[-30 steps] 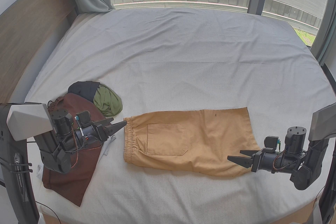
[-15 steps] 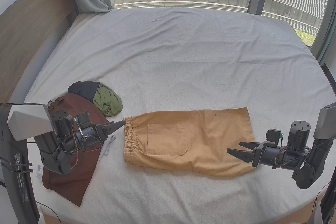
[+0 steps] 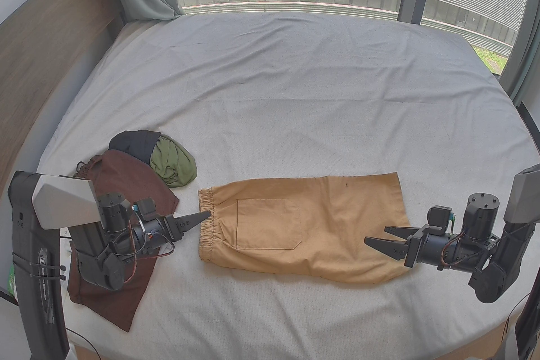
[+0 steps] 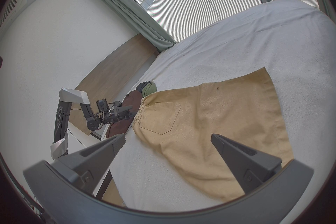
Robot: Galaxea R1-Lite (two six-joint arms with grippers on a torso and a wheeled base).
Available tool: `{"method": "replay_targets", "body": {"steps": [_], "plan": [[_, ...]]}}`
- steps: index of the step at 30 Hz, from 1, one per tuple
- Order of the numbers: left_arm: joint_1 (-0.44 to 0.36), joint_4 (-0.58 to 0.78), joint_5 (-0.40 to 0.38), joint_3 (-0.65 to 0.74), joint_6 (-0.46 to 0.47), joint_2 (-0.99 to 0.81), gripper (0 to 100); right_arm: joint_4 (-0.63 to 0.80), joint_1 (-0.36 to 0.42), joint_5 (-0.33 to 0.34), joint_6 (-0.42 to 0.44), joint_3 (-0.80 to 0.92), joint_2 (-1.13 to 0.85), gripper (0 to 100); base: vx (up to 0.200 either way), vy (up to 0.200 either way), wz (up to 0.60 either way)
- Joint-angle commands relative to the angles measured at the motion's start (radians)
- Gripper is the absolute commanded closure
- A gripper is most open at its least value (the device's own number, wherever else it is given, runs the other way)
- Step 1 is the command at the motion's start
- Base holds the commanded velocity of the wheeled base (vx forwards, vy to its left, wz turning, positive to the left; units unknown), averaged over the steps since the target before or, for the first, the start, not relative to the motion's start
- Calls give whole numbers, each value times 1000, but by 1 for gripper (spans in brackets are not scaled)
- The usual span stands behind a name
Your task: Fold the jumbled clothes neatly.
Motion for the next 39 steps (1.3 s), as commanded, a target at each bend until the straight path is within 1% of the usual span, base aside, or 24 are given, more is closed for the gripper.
{"method": "replay_targets", "body": {"steps": [1, 2, 3, 4, 8, 12, 14, 15, 23, 27, 30, 33, 35, 39], "plan": [[-27, -1, 41, -3, -3, 54, 0, -1, 0, 0, -1, -1, 3, 0, 0, 0, 0], [-27, -1, 41, -3, -3, 54, 0, -1, 0, 0, -1, -1, 3, 0, 0, 0, 0], [-39, -1, 69, -4, -4, 67, 0, -1, 0, 0, -1, -1, 4, 0, 0, 0, 0], [-42, -1, 75, -6, -4, 72, 0, -1, 0, 0, -2, -1, 4, 0, 0, 0, 0], [-59, -1, 81, -12, -9, 90, 0, -1, 0, 0, -2, -1, 9, 0, 0, 0, 0], [-74, -1, 81, -12, -49, 90, 0, -1, 4, 0, -4, 1, 15, 0, 0, 0, 0], [-82, -1, 81, -10, -103, 87, 0, -1, 8, -1, -4, 1, 21, 0, 0, 0, 0], [-85, -1, 81, -12, -115, 87, 0, -1, 8, -1, -4, 1, 23, 0, 0, 0, 0], [-117, -1, 86, -12, -188, 84, 0, -1, 11, -1, -4, -1, 29, 0, 0, 0, 0], [-127, -1, 130, -27, -221, 83, 0, -1, 10, -1, -4, -1, 37, 0, 0, 0, 0], [-133, -1, 135, -29, -251, 83, 0, -1, 11, -1, -4, -1, 44, 0, 0, 0, 0], [-139, -1, 138, -30, -258, 84, 0, -1, 11, -1, -5, -1, 52, 0, 0, 0, 0], [-143, -1, 163, -32, -261, 84, 0, -1, 10, -1, -5, -3, 55, 0, 0, 0, 0], [-157, -1, 164, -35, -264, 89, 0, -1, 10, -3, -5, -7, 55, 0, 0, 0, 0]]}}
